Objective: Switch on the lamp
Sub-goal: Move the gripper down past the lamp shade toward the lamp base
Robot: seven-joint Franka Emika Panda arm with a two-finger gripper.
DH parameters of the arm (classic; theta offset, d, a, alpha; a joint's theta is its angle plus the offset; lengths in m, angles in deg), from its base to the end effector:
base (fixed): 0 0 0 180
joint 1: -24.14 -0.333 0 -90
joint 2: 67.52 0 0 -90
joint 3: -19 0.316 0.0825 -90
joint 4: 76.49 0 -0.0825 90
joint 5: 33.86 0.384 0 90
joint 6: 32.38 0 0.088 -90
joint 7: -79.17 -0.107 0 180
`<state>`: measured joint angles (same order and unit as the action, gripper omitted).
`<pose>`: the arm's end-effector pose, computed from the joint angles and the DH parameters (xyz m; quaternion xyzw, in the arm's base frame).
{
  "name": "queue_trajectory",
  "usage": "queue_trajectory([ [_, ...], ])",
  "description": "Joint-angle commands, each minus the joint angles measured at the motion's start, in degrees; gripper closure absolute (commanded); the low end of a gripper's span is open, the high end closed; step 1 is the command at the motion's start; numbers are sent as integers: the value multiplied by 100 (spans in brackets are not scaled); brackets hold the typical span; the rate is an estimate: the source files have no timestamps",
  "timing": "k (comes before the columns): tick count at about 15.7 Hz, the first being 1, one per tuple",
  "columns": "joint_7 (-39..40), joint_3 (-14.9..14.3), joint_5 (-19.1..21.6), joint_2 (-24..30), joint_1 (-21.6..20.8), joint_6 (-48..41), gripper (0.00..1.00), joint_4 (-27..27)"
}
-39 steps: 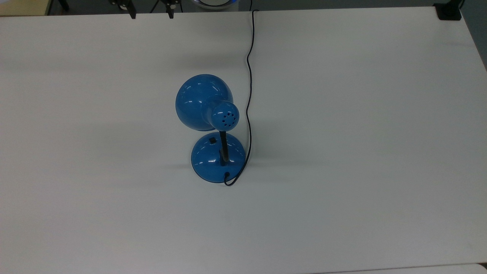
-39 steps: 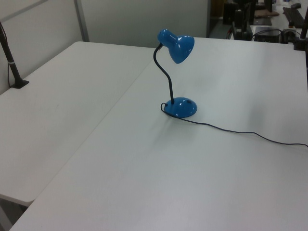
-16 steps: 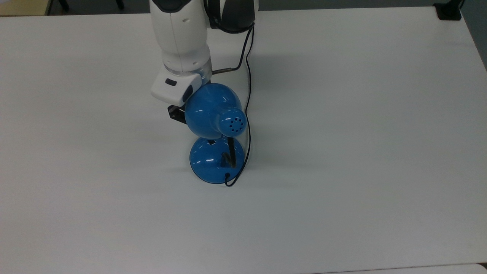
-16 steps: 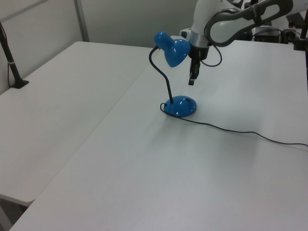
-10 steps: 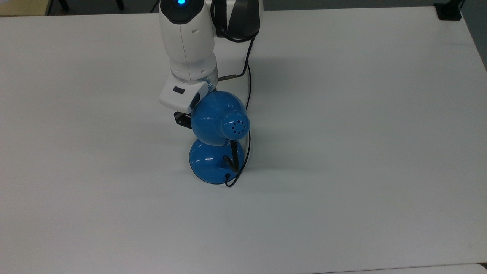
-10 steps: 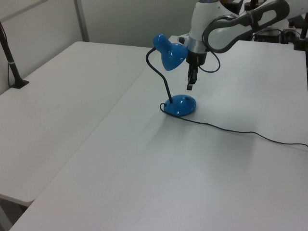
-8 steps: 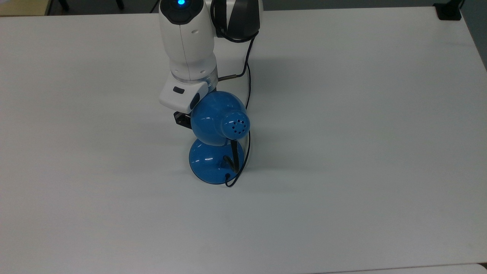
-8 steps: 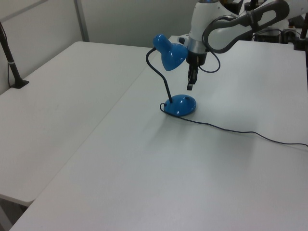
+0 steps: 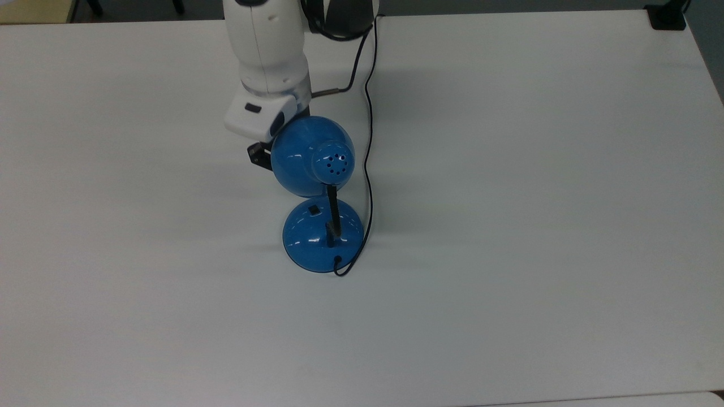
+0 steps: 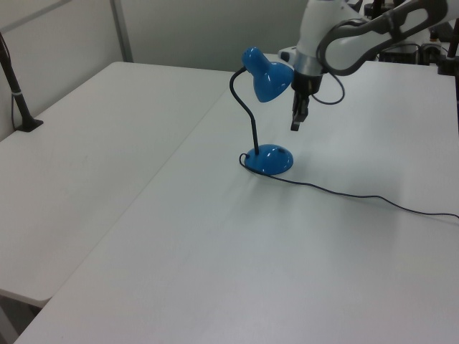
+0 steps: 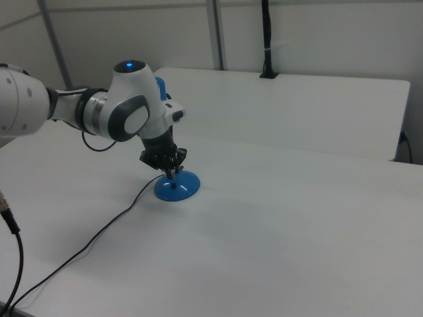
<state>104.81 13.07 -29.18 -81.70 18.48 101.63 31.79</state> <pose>0.6333 0.0019 0.3963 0.9750 0.1965 0.1033 0.0036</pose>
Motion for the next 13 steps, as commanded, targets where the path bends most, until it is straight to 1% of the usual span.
queue_trajectory([
  [1, 301, 13, 76, 627, 92, 328, 100, 738],
  [4, 590, 13, 137, 863, 171, 415, 100, 1010],
  [5, 669, 13, 285, 908, 171, 599, 100, 1133],
  [6, 696, 22, 478, 917, 137, 940, 100, 1273],
  [8, 714, 22, 638, 891, 101, 1626, 100, 1519],
  [10, 714, 22, 804, 812, 75, 1831, 100, 1573],
  [13, 941, 83, 1209, 645, 66, 2164, 100, 1556],
])
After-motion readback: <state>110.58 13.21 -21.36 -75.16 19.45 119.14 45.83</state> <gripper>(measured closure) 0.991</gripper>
